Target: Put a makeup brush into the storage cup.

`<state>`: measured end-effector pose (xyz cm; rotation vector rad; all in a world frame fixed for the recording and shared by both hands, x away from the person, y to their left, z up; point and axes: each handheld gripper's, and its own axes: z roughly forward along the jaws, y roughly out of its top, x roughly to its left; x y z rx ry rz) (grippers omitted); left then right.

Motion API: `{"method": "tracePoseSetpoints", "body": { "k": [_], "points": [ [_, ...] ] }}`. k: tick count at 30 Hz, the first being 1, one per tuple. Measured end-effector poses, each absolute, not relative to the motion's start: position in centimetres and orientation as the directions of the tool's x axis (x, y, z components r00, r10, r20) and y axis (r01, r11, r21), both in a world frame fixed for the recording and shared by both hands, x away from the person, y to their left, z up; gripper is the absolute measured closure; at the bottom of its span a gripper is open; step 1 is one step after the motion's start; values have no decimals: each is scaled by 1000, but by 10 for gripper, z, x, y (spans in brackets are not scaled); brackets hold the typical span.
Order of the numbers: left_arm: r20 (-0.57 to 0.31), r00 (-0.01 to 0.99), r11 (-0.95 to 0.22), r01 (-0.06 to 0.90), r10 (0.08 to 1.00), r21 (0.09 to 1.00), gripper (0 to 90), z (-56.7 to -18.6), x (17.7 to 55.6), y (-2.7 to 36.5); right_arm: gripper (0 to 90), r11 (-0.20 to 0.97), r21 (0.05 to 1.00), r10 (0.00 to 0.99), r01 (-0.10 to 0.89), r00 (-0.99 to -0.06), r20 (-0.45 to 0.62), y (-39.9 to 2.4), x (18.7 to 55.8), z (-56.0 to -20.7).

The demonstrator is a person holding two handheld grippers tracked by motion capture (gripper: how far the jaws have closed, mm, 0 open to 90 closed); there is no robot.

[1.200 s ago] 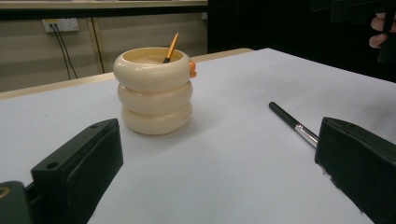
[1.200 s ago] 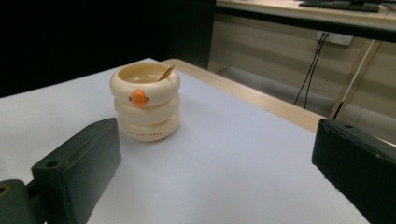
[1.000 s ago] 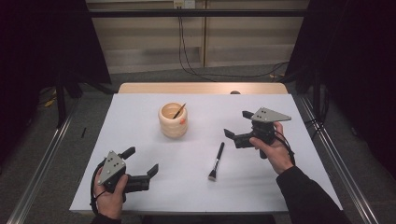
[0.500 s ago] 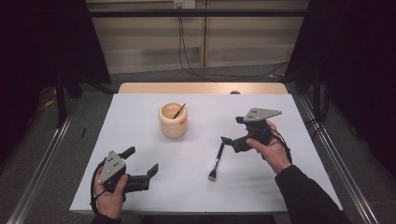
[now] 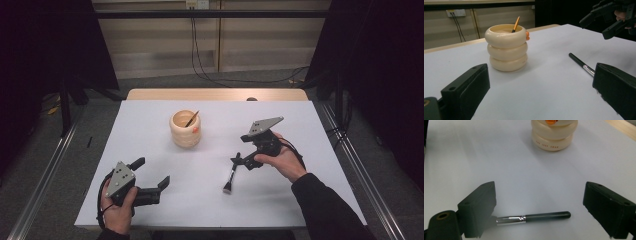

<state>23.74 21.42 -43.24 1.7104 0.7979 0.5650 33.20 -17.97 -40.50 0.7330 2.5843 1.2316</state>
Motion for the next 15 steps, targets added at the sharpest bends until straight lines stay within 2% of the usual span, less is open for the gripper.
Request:
{"method": "tracePoseSetpoints", "body": {
  "k": [9, 15],
  "points": [
    [-20, 659, -170, 224, 752, 960, 10, -432, 238, 214, 119, 660, 676, 403, 328, -914, 50, -172, 338, -411],
    [-23, 662, -168, 223, 749, 960, 10, -433, 238, 214, 106, 701, 635, 358, 325, -930, 81, -167, 341, -415]
  ]
}}
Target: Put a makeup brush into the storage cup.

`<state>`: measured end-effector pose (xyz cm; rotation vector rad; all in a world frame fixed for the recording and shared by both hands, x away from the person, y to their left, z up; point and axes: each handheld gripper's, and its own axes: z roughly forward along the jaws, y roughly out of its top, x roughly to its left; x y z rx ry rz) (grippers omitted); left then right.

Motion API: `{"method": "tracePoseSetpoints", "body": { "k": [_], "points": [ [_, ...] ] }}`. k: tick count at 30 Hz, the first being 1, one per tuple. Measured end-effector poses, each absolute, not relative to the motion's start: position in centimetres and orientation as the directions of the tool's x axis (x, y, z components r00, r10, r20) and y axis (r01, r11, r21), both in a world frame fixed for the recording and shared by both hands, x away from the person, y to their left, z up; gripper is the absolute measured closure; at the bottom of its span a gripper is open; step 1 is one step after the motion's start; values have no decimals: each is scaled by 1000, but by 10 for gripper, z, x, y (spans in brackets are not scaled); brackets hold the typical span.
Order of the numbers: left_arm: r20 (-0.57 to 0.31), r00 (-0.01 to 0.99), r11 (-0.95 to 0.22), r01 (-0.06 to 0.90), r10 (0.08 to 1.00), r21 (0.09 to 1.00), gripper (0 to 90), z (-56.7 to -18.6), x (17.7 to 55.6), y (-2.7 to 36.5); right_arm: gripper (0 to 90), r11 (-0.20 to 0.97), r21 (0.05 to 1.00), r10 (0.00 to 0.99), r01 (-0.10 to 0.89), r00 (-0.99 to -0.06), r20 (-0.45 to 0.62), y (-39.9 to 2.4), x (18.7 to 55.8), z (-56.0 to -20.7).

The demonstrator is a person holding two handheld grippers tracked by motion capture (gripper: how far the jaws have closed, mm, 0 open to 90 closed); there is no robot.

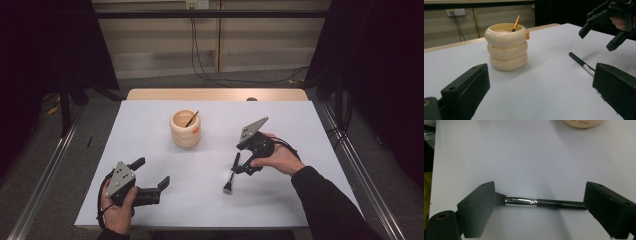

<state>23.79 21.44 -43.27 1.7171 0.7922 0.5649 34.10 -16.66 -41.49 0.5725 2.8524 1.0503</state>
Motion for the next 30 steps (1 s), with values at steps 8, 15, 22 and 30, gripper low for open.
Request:
{"method": "tracePoseSetpoints", "body": {
  "k": [8, 15, 22, 30],
  "points": [
    [-22, 659, -165, 220, 752, 961, 12, -433, 238, 215, 104, 755, 594, 291, 278, -954, 77, -160, 345, -418],
    [-16, 656, -174, 224, 755, 959, 11, -433, 238, 215, 99, 807, 548, 231, 219, -972, 47, -153, 349, -422],
    [-13, 655, -179, 226, 756, 957, 11, -433, 238, 215, 118, 843, 503, 200, 191, -979, 37, -148, 355, -428],
    [-11, 653, -182, 227, 758, 957, 10, -433, 238, 215, 157, 861, 474, 193, 186, -981, 33, -148, 362, -433]
  ]
}}
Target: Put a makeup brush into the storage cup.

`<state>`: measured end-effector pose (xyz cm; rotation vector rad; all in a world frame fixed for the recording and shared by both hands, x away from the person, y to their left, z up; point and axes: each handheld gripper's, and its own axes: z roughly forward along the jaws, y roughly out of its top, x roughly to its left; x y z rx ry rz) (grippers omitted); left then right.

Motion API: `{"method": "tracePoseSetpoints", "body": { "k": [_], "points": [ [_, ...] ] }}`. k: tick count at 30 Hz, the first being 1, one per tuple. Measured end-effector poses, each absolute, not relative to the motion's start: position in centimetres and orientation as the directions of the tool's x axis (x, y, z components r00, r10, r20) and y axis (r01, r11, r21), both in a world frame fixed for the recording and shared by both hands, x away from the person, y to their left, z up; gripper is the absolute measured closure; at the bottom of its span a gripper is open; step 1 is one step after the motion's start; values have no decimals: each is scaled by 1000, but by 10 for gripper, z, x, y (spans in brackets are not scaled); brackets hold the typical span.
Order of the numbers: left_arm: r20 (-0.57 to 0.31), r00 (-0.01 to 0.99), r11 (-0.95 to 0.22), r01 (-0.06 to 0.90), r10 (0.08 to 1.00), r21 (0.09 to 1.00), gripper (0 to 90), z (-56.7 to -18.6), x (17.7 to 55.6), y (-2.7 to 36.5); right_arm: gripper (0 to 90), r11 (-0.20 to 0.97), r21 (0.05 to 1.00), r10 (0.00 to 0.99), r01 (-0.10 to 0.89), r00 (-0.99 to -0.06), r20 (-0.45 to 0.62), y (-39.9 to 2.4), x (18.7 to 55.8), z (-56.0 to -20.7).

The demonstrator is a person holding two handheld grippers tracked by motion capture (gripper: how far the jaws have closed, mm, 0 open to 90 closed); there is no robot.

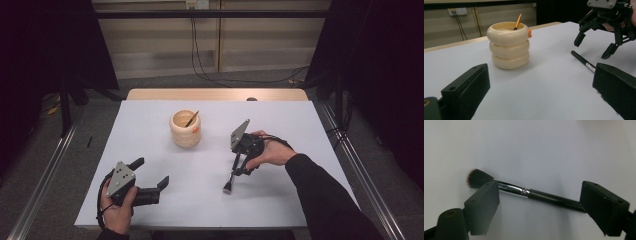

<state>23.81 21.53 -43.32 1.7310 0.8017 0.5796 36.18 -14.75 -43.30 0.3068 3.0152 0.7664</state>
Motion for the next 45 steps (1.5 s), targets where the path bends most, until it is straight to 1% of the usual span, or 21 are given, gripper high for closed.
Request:
{"method": "tracePoseSetpoints", "body": {
  "k": [4, 6, 10, 12, 14, 16, 18, 24, 26, 28, 30, 32, 35, 37, 38, 39, 40, 41, 43, 44, 45],
  "points": [
    [-5, 654, -188, 225, 757, 956, 10, -433, 239, 215, 158, 876, 448, 188, 181, -982, 31, -146, 364, -433],
    [-5, 651, -187, 225, 759, 956, 10, -433, 239, 216, 157, 886, 433, 172, 163, -985, 19, -144, 365, -435],
    [-10, 656, -187, 230, 755, 955, 10, -435, 239, 215, 170, 904, 401, 150, 149, -988, 28, -139, 365, -438],
    [-4, 656, -193, 228, 755, 954, 10, -434, 239, 215, 163, 907, 394, 149, 150, -988, 33, -137, 364, -440],
    [-4, 654, -196, 232, 756, 953, 10, -434, 239, 215, 168, 911, 396, 116, 115, -993, 21, -134, 364, -441],
    [-8, 659, -193, 231, 752, 953, 10, -434, 239, 215, 142, 917, 385, 113, 108, -994, 8, -131, 363, -444],
    [-8, 654, -191, 233, 757, 954, 10, -435, 239, 215, 163, 920, 377, 103, 101, -995, 16, -129, 362, -446],
    [-5, 654, -194, 232, 757, 953, 10, -435, 239, 215, 159, 926, 367, 94, 90, -996, 9, -128, 361, -448],
    [-5, 654, -194, 232, 757, 953, 10, -435, 239, 215, 174, 927, 369, 70, 66, -998, 1, -128, 362, -450],
    [-4, 653, -195, 232, 757, 953, 10, -435, 239, 215, 175, 930, 360, 79, 73, -997, -1, -127, 362, -451],
    [-4, 654, -195, 232, 757, 953, 11, -435, 239, 215, 194, 932, 355, 78, 72, -997, -2, -127, 362, -452],
    [-4, 654, -195, 232, 757, 953, 10, -435, 239, 215, 204, 934, 355, 55, 46, -998, -17, -128, 362, -453],
    [-5, 652, -195, 234, 758, 952, 10, -435, 239, 215, 266, 940, 339, 47, 34, -998, -30, -128, 361, -455],
    [-4, 655, -194, 230, 755, 954, 11, -435, 239, 215, 260, 945, 322, 63, 53, -998, -22, -127, 360, -456],
    [-4, 655, -195, 230, 755, 953, 10, -435, 239, 215, 270, 942, 333, 47, 36, -999, -25, -127, 362, -457],
    [-3, 655, -197, 232, 756, 953, 11, -435, 239, 215, 304, 943, 332, 42, 35, -999, -14, -127, 363, -457],
    [-4, 655, -196, 232, 756, 953, 11, -435, 239, 215, 345, 945, 323, 55, 56, -998, 12, -128, 362, -456],
    [-4, 655, -196, 232, 756, 953, 11, -435, 239, 215, 376, 943, 331, 43, 46, -999, 18, -129, 363, -456],
    [-5, 655, -195, 232, 755, 953, 11, -435, 239, 215, 394, 940, 340, 33, 38, -999, 21, -129, 364, -456],
    [-4, 655, -196, 232, 755, 953, 11, -435, 239, 215, 412, 941, 331, 56, 64, -998, 33, -129, 363, -456],
    [-3, 656, -197, 231, 755, 953, 11, -435, 239, 215, 436, 942, 332, 41, 49, -999, 29, -129, 363, -455]
  ]
}}
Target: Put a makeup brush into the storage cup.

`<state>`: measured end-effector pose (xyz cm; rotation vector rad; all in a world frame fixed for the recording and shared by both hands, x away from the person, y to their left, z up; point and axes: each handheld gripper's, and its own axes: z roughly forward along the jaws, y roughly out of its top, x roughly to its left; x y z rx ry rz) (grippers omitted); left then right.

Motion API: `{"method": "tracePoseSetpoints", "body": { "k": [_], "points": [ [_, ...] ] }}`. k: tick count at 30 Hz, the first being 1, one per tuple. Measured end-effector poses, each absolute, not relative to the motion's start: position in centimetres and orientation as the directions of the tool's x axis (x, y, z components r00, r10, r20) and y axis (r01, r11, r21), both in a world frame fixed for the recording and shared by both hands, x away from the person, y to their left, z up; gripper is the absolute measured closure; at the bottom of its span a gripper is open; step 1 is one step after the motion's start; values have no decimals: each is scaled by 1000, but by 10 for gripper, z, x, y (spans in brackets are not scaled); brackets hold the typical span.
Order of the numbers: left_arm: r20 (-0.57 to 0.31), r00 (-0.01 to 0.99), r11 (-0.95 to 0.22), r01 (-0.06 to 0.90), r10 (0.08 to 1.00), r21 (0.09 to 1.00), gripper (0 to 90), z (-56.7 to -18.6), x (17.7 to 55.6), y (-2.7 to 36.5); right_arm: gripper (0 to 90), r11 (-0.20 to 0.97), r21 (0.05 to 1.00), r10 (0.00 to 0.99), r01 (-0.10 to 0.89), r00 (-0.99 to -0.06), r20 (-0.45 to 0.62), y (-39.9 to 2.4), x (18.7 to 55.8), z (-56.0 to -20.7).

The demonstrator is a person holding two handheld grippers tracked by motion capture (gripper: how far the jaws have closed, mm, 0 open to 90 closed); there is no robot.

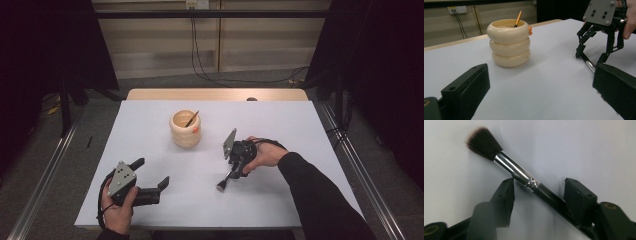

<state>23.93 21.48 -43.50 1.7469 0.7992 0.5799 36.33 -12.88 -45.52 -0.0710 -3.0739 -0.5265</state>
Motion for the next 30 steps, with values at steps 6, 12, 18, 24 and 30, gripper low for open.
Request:
{"method": "tracePoseSetpoints", "body": {
  "k": [6, 12, 18, 24, 30],
  "points": [
    [0, 655, -202, 234, 756, 951, 11, -435, 239, 215, 666, 940, 339, 20, 35, -999, 47, -130, 364, -453],
    [-2, 657, -199, 232, 754, 952, 11, -435, 239, 215, 796, 938, 347, 10, 26, -999, 49, -130, 365, -453],
    [0, 659, -202, 230, 752, 952, 11, -435, 239, 215, 796, 939, 341, 25, 43, -998, 58, -130, 365, -453],
    [0, 657, -201, 230, 754, 952, 11, -435, 239, 215, 797, 938, 337, 57, 78, -996, 73, -131, 365, -453],
    [2, 658, -204, 231, 753, 951, 11, -435, 239, 216, 797, 936, 344, 56, 80, -995, 77, -131, 367, -453]
  ]
}}
